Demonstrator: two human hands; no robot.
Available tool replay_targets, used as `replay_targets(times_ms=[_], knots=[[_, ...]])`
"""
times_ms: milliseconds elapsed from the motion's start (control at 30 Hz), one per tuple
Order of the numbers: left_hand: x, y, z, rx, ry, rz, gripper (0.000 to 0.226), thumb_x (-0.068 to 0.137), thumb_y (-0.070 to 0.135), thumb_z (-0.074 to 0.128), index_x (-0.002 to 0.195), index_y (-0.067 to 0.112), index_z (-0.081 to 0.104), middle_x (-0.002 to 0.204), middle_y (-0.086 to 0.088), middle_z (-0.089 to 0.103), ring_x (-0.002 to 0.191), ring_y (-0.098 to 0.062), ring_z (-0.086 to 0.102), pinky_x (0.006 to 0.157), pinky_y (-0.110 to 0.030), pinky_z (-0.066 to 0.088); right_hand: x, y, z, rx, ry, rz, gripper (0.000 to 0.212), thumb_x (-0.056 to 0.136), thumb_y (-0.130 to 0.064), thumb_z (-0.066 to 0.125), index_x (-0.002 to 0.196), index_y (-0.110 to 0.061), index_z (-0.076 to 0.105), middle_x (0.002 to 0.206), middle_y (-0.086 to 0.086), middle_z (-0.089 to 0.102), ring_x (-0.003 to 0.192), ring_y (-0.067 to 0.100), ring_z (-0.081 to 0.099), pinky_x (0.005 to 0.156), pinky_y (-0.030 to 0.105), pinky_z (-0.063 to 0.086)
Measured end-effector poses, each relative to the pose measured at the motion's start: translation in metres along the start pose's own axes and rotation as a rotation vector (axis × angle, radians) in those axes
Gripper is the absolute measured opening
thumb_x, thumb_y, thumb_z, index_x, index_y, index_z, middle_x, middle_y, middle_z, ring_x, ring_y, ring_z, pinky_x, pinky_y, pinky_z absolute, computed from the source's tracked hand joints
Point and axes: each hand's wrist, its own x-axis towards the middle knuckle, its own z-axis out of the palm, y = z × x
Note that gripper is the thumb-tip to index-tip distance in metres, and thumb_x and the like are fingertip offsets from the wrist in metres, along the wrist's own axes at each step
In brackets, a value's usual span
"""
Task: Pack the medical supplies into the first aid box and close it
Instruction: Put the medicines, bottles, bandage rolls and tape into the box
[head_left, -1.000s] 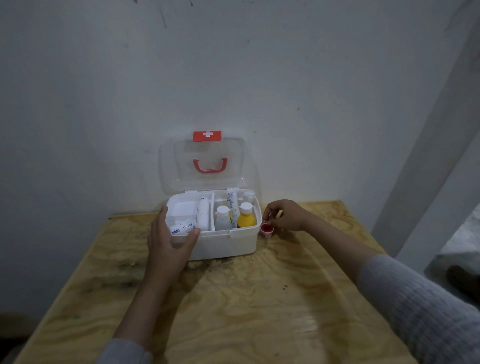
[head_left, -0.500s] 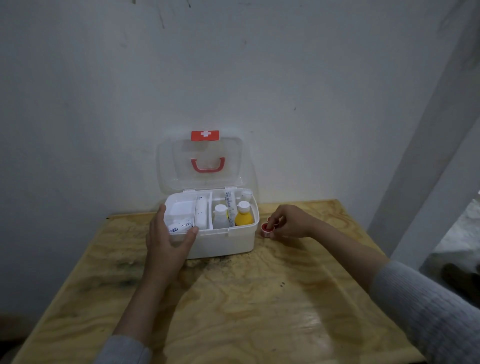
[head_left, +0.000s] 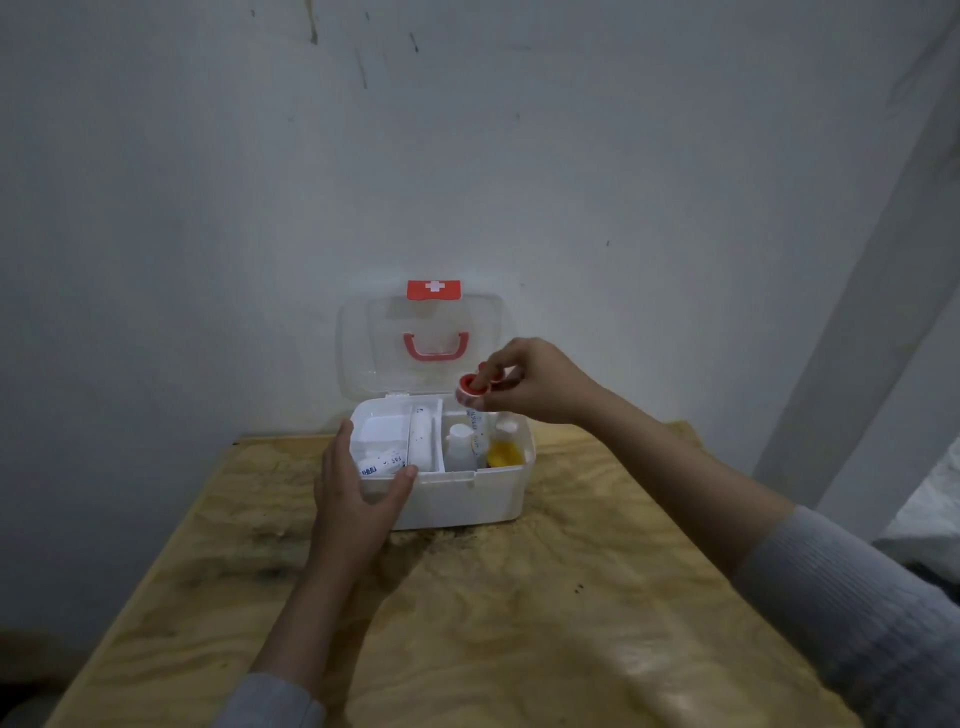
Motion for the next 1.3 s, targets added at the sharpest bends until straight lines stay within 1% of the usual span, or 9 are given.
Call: replay_targets(times_ms=[133, 267, 367, 600, 767, 900, 1067, 1200, 1300], knots=[[-0.001, 0.000, -0.003, -0.036, -0.036, -0.010, 0.090, 0.074, 0.055, 0.065, 0.144, 0.038, 0.012, 0.154, 0.007, 0.020, 0.138, -0.023, 0.025, 0.103, -0.050, 0.040, 0.030, -0.034, 0.040, -0.061, -0.115, -0.038, 0.024, 0.072, -0.025, 0.079, 0.091, -0.010, 0.075, 0.094, 0.005, 0.070, 0.080, 0.012, 0.060, 0.068, 0.020, 0.050], [-0.005, 0.005, -0.004, -0.071, -0.056, -0.023, 0.092, 0.076, 0.052, 0.066, 0.147, 0.035, 0.011, 0.157, 0.005, 0.015, 0.141, -0.023, 0.020, 0.106, -0.048, 0.035, 0.055, -0.041, 0.080, -0.125, -0.197, 0.009, 0.023, 0.072, -0.024, 0.079, 0.089, -0.008, 0.075, 0.094, 0.008, 0.075, 0.075, 0.013, 0.062, 0.074, 0.032, 0.056], [-0.005, 0.006, -0.005, -0.072, -0.053, -0.018, 0.092, 0.075, 0.054, 0.065, 0.146, 0.038, 0.010, 0.157, 0.006, 0.015, 0.142, -0.023, 0.020, 0.106, -0.048, 0.035, 0.064, -0.038, 0.098, -0.171, -0.218, 0.047, 0.023, 0.072, -0.024, 0.079, 0.088, -0.008, 0.075, 0.092, 0.010, 0.075, 0.074, 0.015, 0.062, 0.062, 0.025, 0.048], [-0.002, 0.002, -0.004, -0.040, -0.060, -0.035, 0.093, 0.072, 0.060, 0.064, 0.143, 0.044, 0.006, 0.155, 0.009, 0.017, 0.139, -0.022, 0.024, 0.103, -0.048, 0.041, 0.065, -0.035, 0.110, -0.100, -0.192, 0.090, 0.028, 0.070, -0.024, 0.081, 0.093, -0.010, 0.074, 0.101, 0.009, 0.072, 0.090, 0.021, 0.065, 0.079, 0.030, 0.053], [0.000, -0.002, -0.002, -0.032, -0.047, -0.018, 0.093, 0.074, 0.055, 0.065, 0.145, 0.038, 0.009, 0.154, 0.008, 0.019, 0.139, -0.022, 0.022, 0.105, -0.049, 0.038, 0.063, -0.030, 0.087, 0.013, -0.076, 0.058, 0.025, 0.074, -0.007, 0.075, 0.099, -0.006, 0.071, 0.104, 0.011, 0.071, 0.095, 0.018, 0.065, 0.067, 0.018, 0.048], [0.000, -0.005, -0.002, -0.048, -0.043, -0.010, 0.093, 0.073, 0.055, 0.066, 0.145, 0.039, 0.009, 0.152, 0.009, 0.021, 0.138, -0.022, 0.024, 0.104, -0.052, 0.039, 0.063, -0.021, 0.060, 0.011, 0.215, 0.026, 0.020, 0.078, -0.007, 0.067, 0.098, -0.008, 0.071, 0.104, 0.010, 0.069, 0.087, 0.016, 0.060, 0.082, 0.030, 0.052], [-0.001, -0.004, -0.002, -0.069, -0.042, -0.014, 0.092, 0.071, 0.057, 0.066, 0.144, 0.042, 0.009, 0.152, 0.011, 0.021, 0.139, -0.020, 0.024, 0.104, -0.052, 0.039, 0.067, -0.001, 0.033, -0.241, 0.565, -0.043, 0.037, 0.075, -0.014, 0.067, 0.112, -0.016, 0.063, 0.113, 0.009, 0.058, 0.107, 0.027, 0.050, 0.083, 0.040, 0.050], [-0.002, -0.003, -0.002, -0.068, -0.048, -0.028, 0.094, 0.068, 0.060, 0.065, 0.143, 0.044, 0.010, 0.152, 0.011, 0.022, 0.138, -0.020, 0.025, 0.102, -0.053, 0.042, 0.075, 0.011, 0.020, -0.440, 0.452, -0.063, 0.053, 0.077, -0.026, 0.070, 0.127, -0.022, 0.053, 0.134, 0.006, 0.054, 0.122, 0.028, 0.046, 0.099, 0.048, 0.040], [-0.002, -0.002, -0.003, -0.053, -0.041, -0.028, 0.094, 0.068, 0.060, 0.065, 0.144, 0.042, 0.011, 0.152, 0.009, 0.023, 0.138, -0.021, 0.026, 0.101, -0.053, 0.042, 0.082, 0.014, 0.016, -0.510, 0.371, -0.095, 0.055, 0.079, -0.032, 0.069, 0.130, -0.022, 0.051, 0.128, 0.007, 0.058, 0.118, 0.029, 0.050, 0.100, 0.047, 0.038]])
